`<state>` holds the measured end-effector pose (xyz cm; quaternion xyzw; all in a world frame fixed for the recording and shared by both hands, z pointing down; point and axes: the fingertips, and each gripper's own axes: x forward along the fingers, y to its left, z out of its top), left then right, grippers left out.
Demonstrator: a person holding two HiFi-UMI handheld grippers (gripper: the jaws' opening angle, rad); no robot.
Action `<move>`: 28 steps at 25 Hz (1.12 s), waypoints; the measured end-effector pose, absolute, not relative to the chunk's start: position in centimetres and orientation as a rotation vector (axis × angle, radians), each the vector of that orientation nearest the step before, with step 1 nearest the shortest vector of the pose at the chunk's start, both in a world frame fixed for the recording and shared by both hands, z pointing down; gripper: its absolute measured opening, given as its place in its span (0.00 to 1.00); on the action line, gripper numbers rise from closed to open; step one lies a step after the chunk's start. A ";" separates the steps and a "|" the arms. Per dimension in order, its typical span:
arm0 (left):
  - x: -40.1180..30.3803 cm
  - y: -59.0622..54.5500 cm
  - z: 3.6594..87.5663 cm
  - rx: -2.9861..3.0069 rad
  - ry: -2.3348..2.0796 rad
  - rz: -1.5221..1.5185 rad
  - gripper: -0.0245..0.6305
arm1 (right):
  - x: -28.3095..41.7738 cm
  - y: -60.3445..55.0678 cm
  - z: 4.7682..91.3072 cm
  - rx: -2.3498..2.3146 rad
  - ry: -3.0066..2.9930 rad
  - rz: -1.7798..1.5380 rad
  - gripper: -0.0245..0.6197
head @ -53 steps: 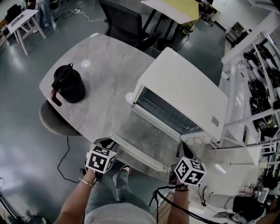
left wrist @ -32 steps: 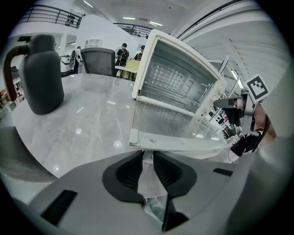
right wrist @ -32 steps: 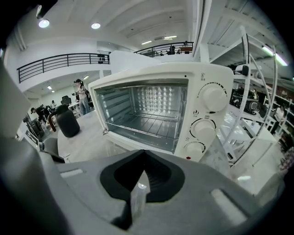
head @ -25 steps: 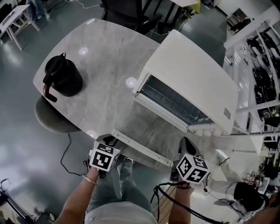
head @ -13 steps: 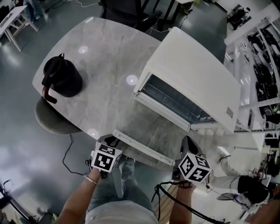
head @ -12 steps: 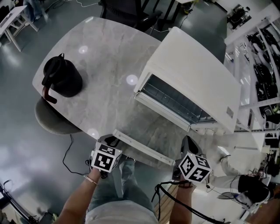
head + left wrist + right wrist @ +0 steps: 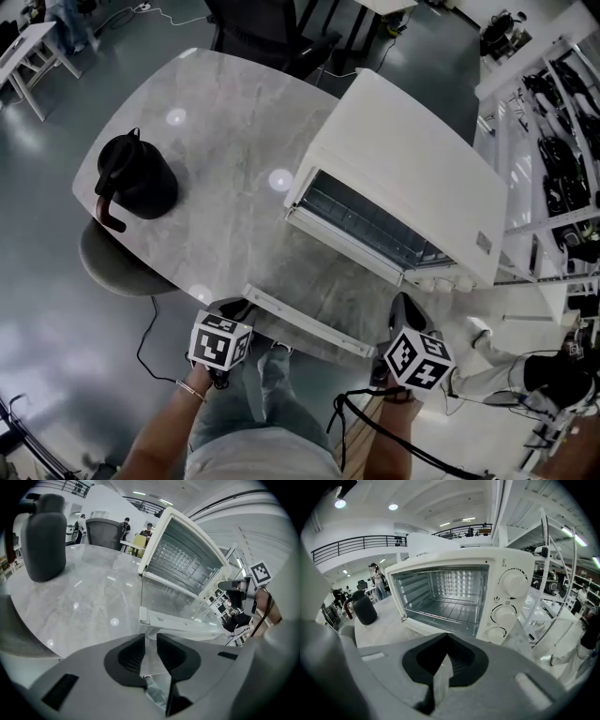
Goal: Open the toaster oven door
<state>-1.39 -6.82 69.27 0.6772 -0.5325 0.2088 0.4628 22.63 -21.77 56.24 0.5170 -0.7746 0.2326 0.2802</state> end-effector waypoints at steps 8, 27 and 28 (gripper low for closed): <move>-4.8 -5.3 66.2 1.618 -1.401 0.539 0.11 | 23.3 -22.3 53.6 1.425 -2.115 0.615 0.05; -6.1 -22.1 34.5 2.218 -1.795 0.182 0.06 | 29.9 -24.1 36.9 1.804 -2.302 0.329 0.05; -5.8 -22.9 33.3 2.251 -1.806 0.171 0.06 | 30.4 -24.2 36.2 1.830 -2.303 0.307 0.05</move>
